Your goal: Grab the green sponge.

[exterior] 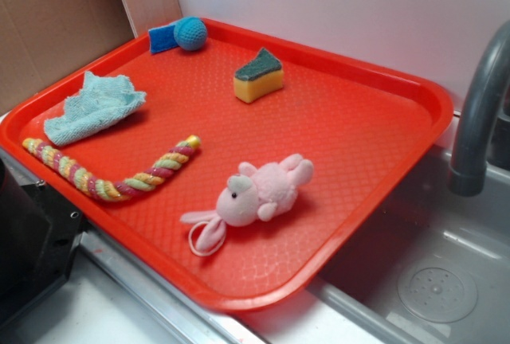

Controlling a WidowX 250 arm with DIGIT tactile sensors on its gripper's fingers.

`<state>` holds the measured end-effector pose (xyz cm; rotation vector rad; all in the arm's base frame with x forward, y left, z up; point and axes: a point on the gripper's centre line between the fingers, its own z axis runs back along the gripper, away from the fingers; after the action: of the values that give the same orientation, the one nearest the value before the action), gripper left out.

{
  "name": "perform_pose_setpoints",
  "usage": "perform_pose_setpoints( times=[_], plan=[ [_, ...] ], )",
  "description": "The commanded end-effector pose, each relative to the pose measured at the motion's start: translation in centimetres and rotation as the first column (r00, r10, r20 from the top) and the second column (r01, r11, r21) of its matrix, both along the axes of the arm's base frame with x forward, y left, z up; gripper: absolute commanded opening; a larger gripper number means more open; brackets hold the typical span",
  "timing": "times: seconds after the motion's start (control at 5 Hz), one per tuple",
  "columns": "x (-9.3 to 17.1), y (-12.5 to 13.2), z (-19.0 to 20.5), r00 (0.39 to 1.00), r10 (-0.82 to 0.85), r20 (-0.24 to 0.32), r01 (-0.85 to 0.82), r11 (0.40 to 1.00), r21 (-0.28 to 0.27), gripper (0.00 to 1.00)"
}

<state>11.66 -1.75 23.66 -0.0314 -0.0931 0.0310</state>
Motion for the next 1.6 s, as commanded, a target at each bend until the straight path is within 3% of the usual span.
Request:
perform_pose_setpoints(
  times=[0.0, 0.2, 0.4, 0.6, 0.8, 1.0, 1.2, 1.4],
  plan=[
    [0.0, 0.0, 0.0, 1.000, 0.000, 0.000, 0.000, 1.000, 0.000, 1.00],
    [5.0, 0.3, -4.6, 0.996, -0.066, -0.060, 0.063, 0.996, -0.057, 1.00],
    [10.2, -0.7, -9.2, 0.999, -0.045, -0.011, 0.041, 0.966, -0.254, 1.00],
    [13.4, -0.9, -12.9, 0.999, -0.040, 0.010, 0.041, 0.948, -0.316, 1.00],
    [16.1, -0.7, -14.3, 0.999, -0.023, 0.027, 0.029, 0.963, -0.269, 1.00],
    [18.6, 0.0, -14.5, 0.998, -0.045, 0.031, 0.050, 0.986, -0.157, 1.00],
    [19.9, 0.6, -14.6, 0.998, -0.053, 0.031, 0.056, 0.993, -0.099, 1.00],
    [20.9, 0.5, -17.2, 0.997, -0.078, -0.010, 0.076, 0.992, -0.102, 1.00]
  ],
)
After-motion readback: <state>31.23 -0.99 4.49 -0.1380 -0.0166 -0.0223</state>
